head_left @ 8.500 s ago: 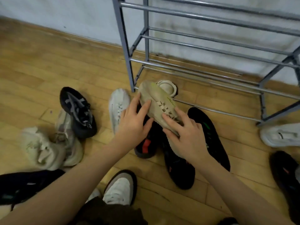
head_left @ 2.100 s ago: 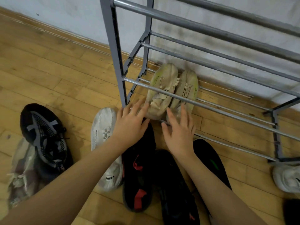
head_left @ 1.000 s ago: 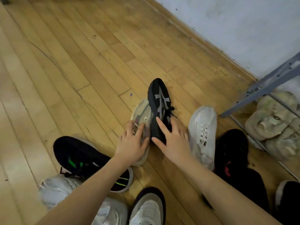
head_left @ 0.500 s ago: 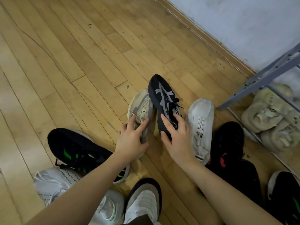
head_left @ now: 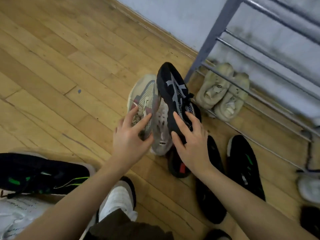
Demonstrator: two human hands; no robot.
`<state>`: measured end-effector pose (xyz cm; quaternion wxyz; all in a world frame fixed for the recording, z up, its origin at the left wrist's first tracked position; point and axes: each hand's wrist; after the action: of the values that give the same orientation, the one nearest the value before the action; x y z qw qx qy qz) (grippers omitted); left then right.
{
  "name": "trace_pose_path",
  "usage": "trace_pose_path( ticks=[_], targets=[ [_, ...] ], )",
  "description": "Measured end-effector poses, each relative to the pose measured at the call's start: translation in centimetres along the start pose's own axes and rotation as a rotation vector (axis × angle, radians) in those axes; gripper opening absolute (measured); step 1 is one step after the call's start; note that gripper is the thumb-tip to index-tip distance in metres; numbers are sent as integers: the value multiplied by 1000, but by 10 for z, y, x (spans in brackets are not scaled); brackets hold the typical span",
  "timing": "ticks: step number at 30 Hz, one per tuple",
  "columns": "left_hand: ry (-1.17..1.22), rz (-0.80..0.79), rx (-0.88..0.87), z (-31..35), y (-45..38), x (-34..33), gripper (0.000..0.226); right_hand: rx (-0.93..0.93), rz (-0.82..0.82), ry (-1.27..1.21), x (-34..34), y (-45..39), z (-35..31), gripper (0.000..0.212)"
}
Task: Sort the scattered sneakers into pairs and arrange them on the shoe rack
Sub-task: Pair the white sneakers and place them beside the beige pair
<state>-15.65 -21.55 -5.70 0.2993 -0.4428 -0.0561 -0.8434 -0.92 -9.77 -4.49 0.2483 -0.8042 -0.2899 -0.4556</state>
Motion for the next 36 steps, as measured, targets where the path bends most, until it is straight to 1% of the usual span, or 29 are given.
trace_pose_path(
  ticks=[3,5,10,13,16,20,23,25,26,28,31,33,35,36],
  targets=[
    [73,-42,-58,37,1,-16,56,-73,32,-64,34,27,23,49],
    [96,-79,-86,58,3,-28,57,-108,57,-40,51,47,40,49],
    [108,-159,-246,105,16,-58,57,-224,120,32,84,103,85,48],
    [101,-242,-275,137,24,-80,56,-319,155,18,98,136,110,49],
    [69,-331,-314,169,28,-107,54,-420,188,73,106,167,133,50],
    [13,-361,-295,198,34,-138,54,-525,259,132,110,194,163,48],
    [-60,-380,-332,203,33,-160,55,-624,212,140,104,201,183,48],
    [-121,-466,-342,201,31,-173,58,-667,113,139,94,202,192,51],
    [-166,-514,-339,199,30,-177,63,-668,57,141,88,202,195,53],
    [-245,-567,-346,195,33,-182,71,-647,-2,134,78,204,199,54],
    [-309,-563,-380,196,39,-181,70,-666,-16,158,75,204,201,54],
    [-305,-500,-448,202,41,-178,65,-668,-9,185,81,203,198,54],
    [-286,-450,-534,213,40,-175,60,-668,50,196,92,201,195,51],
    [-260,-457,-556,220,39,-174,58,-677,82,185,98,200,194,50]
  ],
)
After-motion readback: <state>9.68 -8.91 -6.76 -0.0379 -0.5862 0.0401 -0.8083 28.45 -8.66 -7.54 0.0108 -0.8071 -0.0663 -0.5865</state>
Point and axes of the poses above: each hand's wrist, its own y-axis away from the middle knuckle, its own x-axis out of the back of the hand, z = x × y, and after that the axes turned 3 degrees about -x, right-handed
